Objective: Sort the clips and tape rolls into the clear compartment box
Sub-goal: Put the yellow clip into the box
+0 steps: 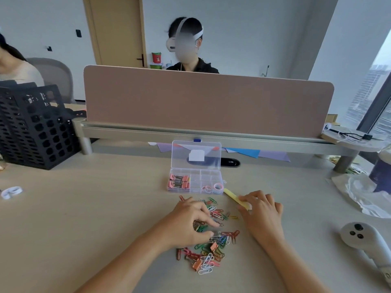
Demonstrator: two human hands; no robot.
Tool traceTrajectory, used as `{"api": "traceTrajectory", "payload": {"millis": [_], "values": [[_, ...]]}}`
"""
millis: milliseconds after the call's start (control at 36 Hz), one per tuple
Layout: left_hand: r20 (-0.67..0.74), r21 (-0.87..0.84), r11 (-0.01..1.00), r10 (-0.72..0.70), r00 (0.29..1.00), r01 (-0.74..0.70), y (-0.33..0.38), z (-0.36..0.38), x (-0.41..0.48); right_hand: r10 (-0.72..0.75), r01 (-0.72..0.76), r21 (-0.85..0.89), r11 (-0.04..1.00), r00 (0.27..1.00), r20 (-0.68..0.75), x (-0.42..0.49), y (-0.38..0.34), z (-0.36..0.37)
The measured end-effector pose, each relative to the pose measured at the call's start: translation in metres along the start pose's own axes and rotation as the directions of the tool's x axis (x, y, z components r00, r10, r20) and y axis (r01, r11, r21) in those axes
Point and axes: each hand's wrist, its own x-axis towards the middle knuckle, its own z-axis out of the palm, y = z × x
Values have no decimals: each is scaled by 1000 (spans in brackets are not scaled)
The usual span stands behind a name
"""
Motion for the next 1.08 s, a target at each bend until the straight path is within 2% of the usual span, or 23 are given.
{"api": "traceTrajectory", "payload": {"millis": [194, 417, 472, 611, 694, 806, 944, 1000, 1083], "values": [[13, 11, 1000, -27, 1000, 26, 4, 6, 3, -33, 32, 106, 994, 999, 12, -1, -3, -7], [-118, -124, 987, -116, 986, 101, 0, 5, 3, 28, -29, 268, 963, 1000, 7, -2, -8, -20], [-145, -169, 976, -159, 977, 134, -1, 3, 3, 44, -49, 399, 916, 999, 20, -4, -11, -23], [-183, -288, 940, -244, 952, 186, 0, 1, 3, -23, -88, 727, 681, 990, 142, -11, -32, -27], [-165, -410, 891, -285, 944, 197, -2, 0, 5, -104, -115, 795, 596, 971, 218, -16, -46, -24], [-126, -624, 750, -371, 920, 217, -6, -4, 3, -159, -127, 841, 526, 957, 243, -19, -54, -24], [-104, -714, 665, -408, 907, 217, -12, -5, 3, -258, -117, 827, 550, 918, 302, -20, -54, -22], [-125, -749, 631, -432, 893, 201, -15, -6, 4, -267, -50, 765, 642, 921, 284, -21, -51, -20], [-179, -784, 595, -491, 853, 178, -23, -11, 4, -284, 74, 583, 809, 918, 277, -21, -45, -15]]}}
